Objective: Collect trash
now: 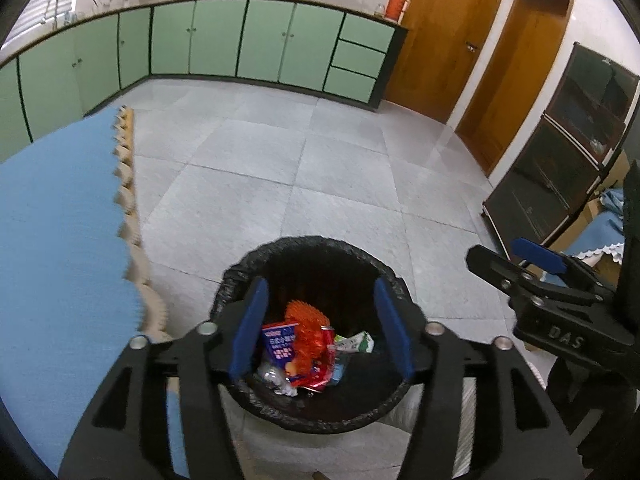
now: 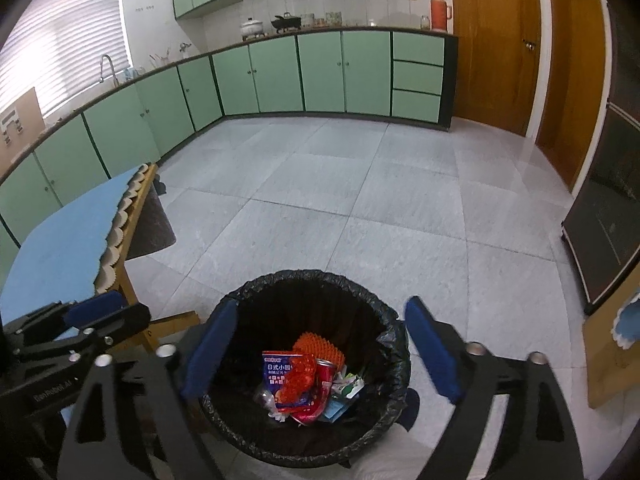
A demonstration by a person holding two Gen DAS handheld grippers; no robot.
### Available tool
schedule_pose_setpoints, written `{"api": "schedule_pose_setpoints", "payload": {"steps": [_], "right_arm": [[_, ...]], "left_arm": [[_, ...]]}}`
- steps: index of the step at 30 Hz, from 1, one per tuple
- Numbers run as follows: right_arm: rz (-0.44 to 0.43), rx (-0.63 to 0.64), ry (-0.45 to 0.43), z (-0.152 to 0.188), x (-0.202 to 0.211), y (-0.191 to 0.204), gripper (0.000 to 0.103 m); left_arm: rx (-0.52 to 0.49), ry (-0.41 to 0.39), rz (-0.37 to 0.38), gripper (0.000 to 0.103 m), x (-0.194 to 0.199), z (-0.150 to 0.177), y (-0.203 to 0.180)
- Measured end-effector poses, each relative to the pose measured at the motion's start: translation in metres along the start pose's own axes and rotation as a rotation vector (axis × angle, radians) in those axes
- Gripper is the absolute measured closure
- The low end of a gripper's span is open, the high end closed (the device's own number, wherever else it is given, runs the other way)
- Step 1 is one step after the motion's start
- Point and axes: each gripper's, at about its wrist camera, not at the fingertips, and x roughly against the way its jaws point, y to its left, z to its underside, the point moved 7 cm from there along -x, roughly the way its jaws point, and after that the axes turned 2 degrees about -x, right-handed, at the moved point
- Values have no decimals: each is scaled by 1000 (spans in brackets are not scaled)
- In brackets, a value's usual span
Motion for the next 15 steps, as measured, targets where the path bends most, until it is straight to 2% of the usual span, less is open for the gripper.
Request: {"api": "schedule_pose_setpoints", "payload": {"steps": [2, 5, 15], "right_arm": [[-1, 7, -10, -3, 7, 3, 9], [-14, 16, -25, -7, 19, 9, 6], [-127, 45, -57, -17, 70, 43, 6]], "left_arm": [[4, -20, -12, 39, 10, -3, 3], [13, -48, -33, 33, 28, -6, 10], [12, -156, -130, 18, 103, -8, 27]]}}
